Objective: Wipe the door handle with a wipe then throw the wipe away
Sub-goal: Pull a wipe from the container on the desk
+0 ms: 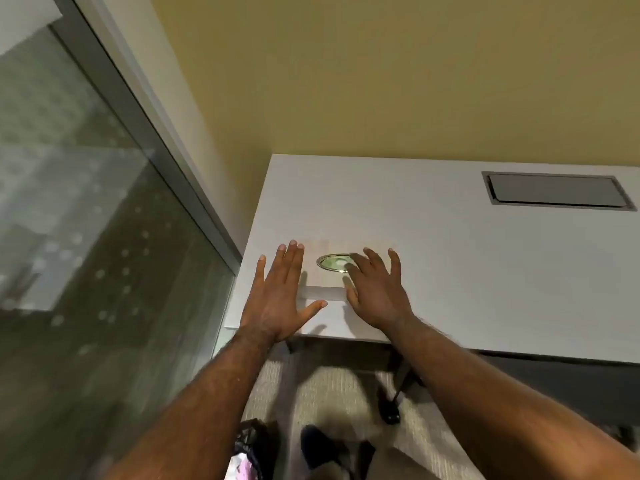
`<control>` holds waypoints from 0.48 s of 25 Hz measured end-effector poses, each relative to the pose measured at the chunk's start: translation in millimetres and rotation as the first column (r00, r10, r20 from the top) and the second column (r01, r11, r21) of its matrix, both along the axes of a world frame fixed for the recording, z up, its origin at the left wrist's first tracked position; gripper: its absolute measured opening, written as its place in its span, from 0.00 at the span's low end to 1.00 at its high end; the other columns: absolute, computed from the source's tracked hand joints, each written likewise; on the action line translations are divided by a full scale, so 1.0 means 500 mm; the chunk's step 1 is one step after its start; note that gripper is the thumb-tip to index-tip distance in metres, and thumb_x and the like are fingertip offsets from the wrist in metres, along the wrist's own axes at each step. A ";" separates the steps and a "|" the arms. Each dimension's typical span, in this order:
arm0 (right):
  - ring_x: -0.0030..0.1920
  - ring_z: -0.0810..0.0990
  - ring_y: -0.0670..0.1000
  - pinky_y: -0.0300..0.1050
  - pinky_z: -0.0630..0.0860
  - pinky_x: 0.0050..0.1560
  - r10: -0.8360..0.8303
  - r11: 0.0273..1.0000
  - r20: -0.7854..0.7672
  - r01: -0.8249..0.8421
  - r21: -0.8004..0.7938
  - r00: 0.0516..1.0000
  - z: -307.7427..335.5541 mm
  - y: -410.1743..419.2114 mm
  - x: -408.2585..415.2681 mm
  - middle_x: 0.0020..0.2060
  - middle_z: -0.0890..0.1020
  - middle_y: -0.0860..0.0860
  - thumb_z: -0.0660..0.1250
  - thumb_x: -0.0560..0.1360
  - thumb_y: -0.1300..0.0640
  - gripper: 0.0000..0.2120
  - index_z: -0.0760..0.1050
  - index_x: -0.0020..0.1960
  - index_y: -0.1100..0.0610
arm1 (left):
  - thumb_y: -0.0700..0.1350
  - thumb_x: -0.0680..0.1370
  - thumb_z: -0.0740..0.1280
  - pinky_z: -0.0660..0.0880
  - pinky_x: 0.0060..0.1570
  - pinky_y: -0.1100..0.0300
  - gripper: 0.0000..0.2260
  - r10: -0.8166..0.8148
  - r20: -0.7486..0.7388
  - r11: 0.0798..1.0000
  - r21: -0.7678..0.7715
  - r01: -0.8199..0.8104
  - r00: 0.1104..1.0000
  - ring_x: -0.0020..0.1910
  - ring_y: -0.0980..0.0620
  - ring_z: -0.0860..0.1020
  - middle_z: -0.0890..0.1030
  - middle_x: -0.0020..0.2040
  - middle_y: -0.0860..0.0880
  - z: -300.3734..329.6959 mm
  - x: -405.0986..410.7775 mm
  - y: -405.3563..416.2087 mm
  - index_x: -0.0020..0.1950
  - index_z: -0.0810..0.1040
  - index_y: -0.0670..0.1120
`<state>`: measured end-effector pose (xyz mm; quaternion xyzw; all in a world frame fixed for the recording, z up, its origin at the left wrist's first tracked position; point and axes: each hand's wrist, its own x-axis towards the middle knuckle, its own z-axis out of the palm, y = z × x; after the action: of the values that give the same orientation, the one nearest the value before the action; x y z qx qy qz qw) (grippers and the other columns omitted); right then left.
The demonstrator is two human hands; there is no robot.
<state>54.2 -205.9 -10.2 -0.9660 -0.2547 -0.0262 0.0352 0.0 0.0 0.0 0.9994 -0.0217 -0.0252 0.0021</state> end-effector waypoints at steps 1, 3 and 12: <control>0.72 0.66 0.57 0.65 0.46 0.73 0.001 1.000 -0.011 -0.001 -0.016 1.000 -0.007 0.001 0.006 0.66 0.76 0.52 0.65 0.77 0.52 0.15 0.75 0.63 0.52 | 0.76 0.74 0.43 0.34 0.77 0.45 0.44 -0.017 -0.006 1.000 -0.016 0.017 1.000 0.79 0.49 0.34 0.28 0.77 0.52 -0.011 0.013 0.001 0.74 0.23 0.52; 0.70 0.69 0.57 0.64 0.47 0.73 0.017 1.000 0.002 -0.017 -0.010 1.000 -0.023 0.004 0.034 0.60 0.81 0.51 0.66 0.76 0.57 0.12 0.78 0.59 0.52 | 0.76 0.74 0.43 0.32 0.76 0.46 0.45 -0.029 -0.030 0.999 -0.032 0.028 0.999 0.78 0.50 0.33 0.30 0.77 0.52 -0.040 0.044 0.005 0.78 0.29 0.50; 0.68 0.71 0.58 0.62 0.44 0.73 0.371 0.925 -0.047 -0.373 -0.067 0.928 -0.066 0.010 0.201 0.55 0.83 0.57 0.69 0.74 0.62 0.06 0.82 0.48 0.54 | 0.77 0.74 0.50 0.20 0.68 0.53 0.47 0.048 -0.121 0.990 -0.125 -0.063 0.992 0.72 0.57 0.26 0.33 0.78 0.54 -0.135 0.125 0.006 0.83 0.41 0.51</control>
<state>154.6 -200.8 -43.2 -0.9011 -0.4334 0.0065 0.0078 62.5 3.2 -67.6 0.9942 0.0049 -0.0824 0.0684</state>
